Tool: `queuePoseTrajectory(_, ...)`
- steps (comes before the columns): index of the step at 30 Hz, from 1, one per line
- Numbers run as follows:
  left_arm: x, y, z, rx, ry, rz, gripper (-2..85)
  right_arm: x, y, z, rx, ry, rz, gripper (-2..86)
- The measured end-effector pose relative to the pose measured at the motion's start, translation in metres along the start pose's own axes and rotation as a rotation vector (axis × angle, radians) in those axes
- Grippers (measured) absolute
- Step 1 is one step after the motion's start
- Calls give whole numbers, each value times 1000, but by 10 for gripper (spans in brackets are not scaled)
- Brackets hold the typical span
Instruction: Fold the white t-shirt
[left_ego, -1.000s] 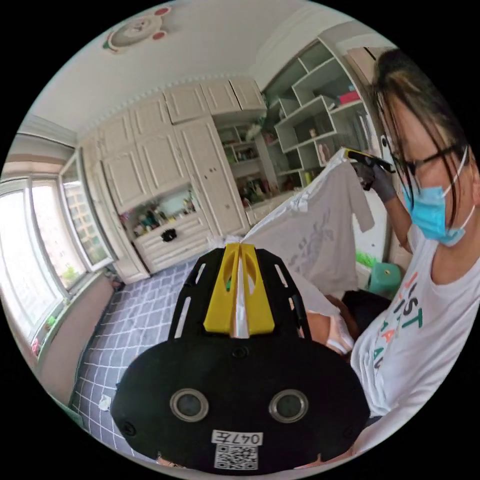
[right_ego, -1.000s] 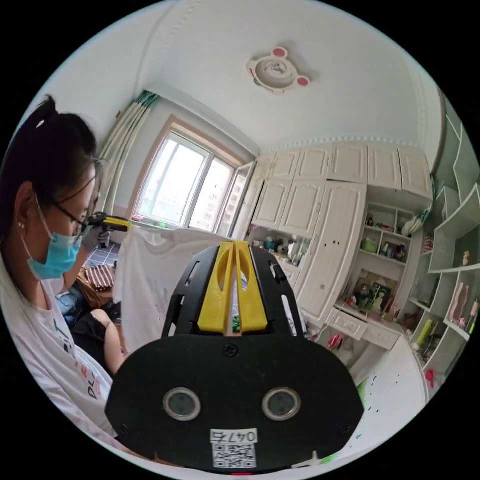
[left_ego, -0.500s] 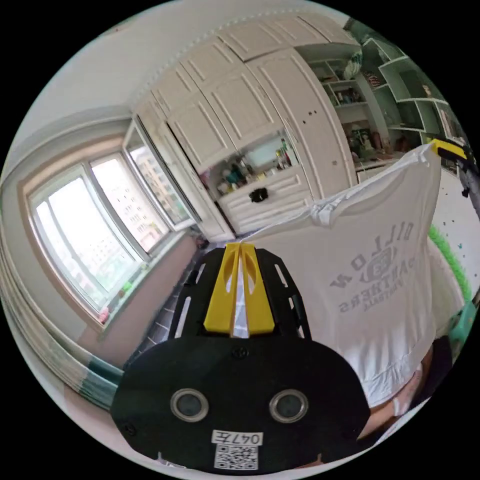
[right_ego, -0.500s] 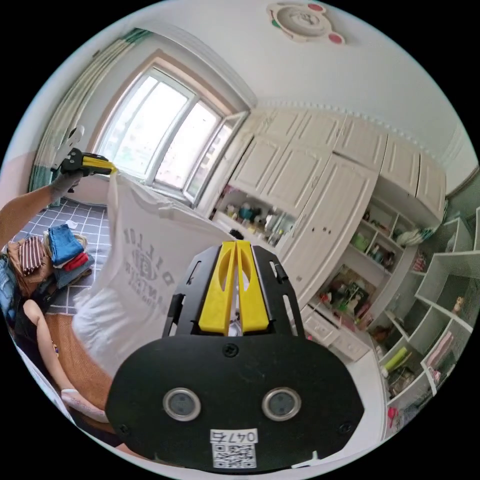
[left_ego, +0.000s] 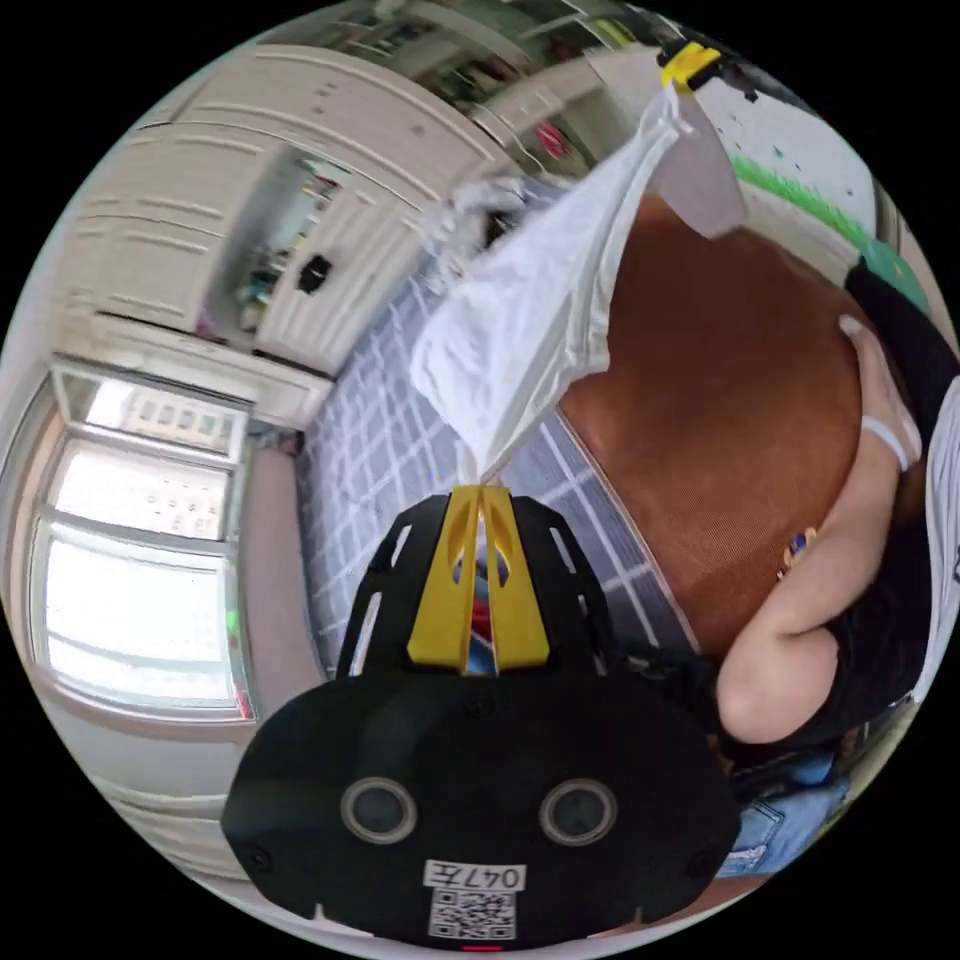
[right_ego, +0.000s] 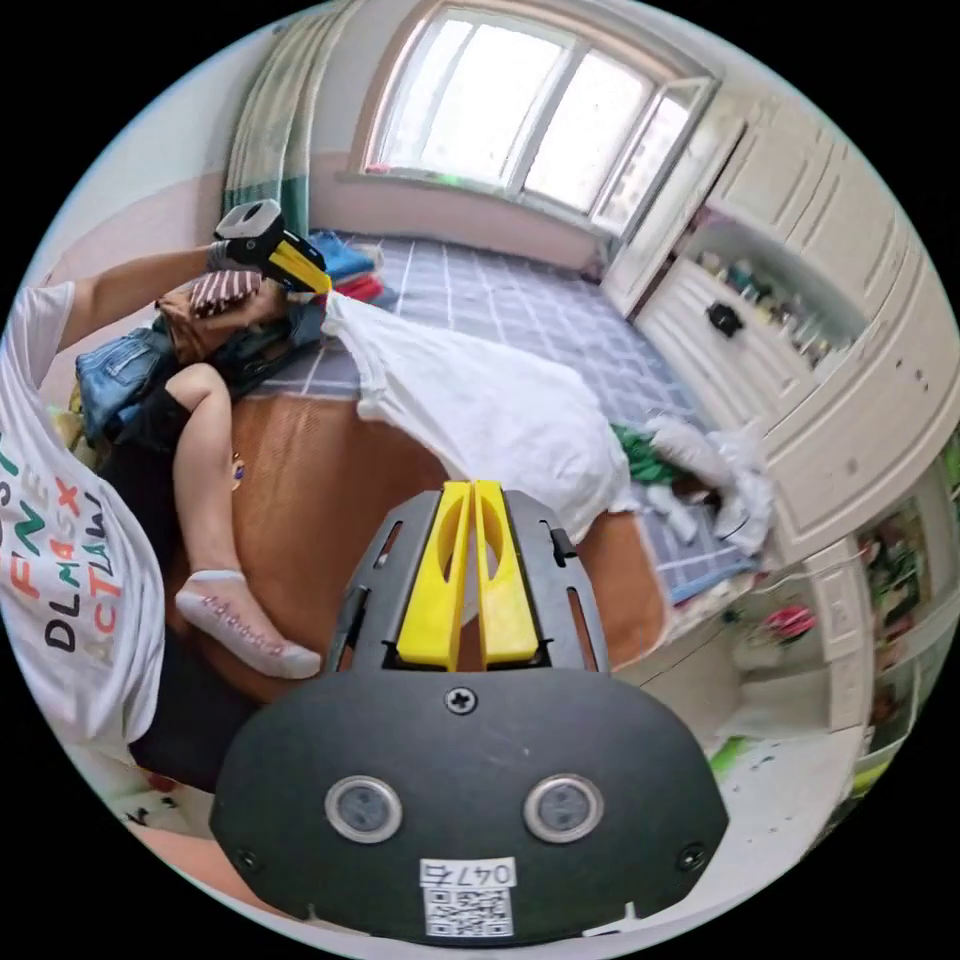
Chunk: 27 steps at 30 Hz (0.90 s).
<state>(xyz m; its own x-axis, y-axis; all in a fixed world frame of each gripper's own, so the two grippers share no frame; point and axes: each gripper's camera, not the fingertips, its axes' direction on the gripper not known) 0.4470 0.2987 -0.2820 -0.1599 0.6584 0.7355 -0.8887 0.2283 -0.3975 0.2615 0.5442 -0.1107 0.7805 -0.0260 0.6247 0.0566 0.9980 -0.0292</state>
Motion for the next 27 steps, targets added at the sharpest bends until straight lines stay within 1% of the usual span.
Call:
queuePoseTrajectory(1, 35, -19, 33, -59, 43, 57, -10, -6, 8, 22, -25, -23, 15, -12)
queuePoseTrajectory(3, 80, -45, 73, -140, 94, 143, -10, -31, 38, 97, -117, -120, 64, -12)
queuePoseTrajectory(6, 130, -81, 112, -225, 175, 252, -10, -58, 66, 152, -163, -210, 110, -12)
queuePoseTrajectory(12, 186, -135, 149, -318, 317, 364, -10, -101, 100, 216, -226, -332, 111, -9)
queuePoseTrajectory(15, 213, -155, 162, -322, 359, 376, -10, -104, 122, 227, -217, -414, 166, 7)
queuePoseTrajectory(16, 224, -161, 167, -328, 347, 375, -10, -103, 128, 225, -200, -429, 181, 12)
queuePoseTrajectory(19, 252, -174, 180, -340, 297, 382, -10, -80, 177, 198, -45, -383, 355, 26)
queuePoseTrajectory(21, 265, -180, 189, -353, 280, 378, -9, -55, 228, 187, 4, -303, 588, 27)
queuePoseTrajectory(22, 273, -184, 193, -355, 273, 366, -8, -49, 240, 188, -1, -292, 649, 26)
queuePoseTrajectory(23, 275, -186, 196, -356, 273, 355, -7, -41, 259, 195, -29, -288, 764, 26)
queuePoseTrajectory(24, 279, -189, 200, -360, 284, 323, -5, -36, 273, 207, -81, -294, 850, 26)
queuePoseTrajectory(27, 280, -191, 208, -366, 329, 224, 11, -43, 284, 237, -122, -319, 910, 29)
